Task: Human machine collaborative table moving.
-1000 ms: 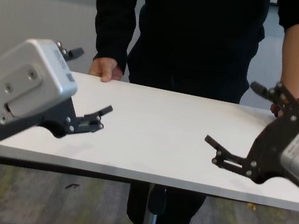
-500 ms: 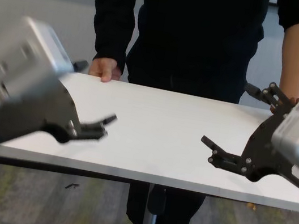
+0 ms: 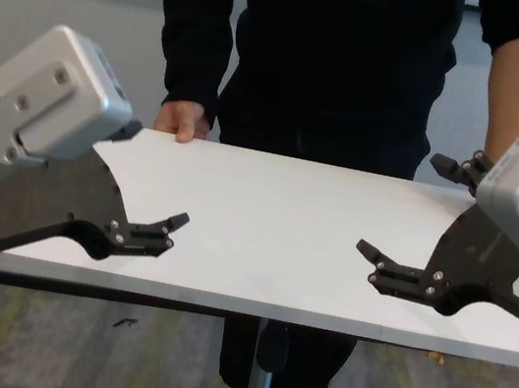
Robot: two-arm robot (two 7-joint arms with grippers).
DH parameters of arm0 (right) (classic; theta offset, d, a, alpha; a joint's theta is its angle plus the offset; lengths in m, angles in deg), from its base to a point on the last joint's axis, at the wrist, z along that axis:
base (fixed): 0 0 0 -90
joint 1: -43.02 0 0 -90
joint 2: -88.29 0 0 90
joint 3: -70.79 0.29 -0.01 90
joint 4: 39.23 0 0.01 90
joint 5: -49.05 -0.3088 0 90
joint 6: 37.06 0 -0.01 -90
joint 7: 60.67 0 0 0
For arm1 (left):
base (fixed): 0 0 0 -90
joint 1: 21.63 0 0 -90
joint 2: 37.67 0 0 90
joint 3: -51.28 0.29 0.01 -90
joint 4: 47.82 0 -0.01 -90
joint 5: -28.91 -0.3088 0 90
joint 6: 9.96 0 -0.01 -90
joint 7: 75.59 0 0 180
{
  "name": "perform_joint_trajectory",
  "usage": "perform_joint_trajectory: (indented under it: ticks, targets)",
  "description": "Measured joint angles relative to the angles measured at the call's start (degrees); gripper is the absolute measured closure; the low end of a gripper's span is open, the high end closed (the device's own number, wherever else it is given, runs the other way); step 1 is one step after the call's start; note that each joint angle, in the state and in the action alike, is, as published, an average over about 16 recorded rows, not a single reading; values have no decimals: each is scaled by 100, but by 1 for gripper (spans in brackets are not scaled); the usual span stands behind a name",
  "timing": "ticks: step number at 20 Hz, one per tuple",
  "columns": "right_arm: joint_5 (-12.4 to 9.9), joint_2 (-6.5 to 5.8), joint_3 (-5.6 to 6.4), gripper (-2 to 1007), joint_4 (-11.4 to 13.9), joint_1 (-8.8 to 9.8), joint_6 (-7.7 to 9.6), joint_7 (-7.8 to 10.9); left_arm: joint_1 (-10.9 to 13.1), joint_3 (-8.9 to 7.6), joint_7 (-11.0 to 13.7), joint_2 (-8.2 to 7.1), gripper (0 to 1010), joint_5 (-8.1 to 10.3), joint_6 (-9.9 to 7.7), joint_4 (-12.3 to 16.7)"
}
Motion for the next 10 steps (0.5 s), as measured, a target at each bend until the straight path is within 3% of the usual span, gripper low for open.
perform_joint_trajectory:
  ticks: [4, 10]
  targets:
    - [-51, 1, 26, 5, 75, 30, 148, 48, -36, 42, 60, -24, 9, -21, -141, -21]
    - [-27, 9, 50, 5, 135, 69, 189, -18, -81, 101, 90, -43, 9, -28, -205, -74]
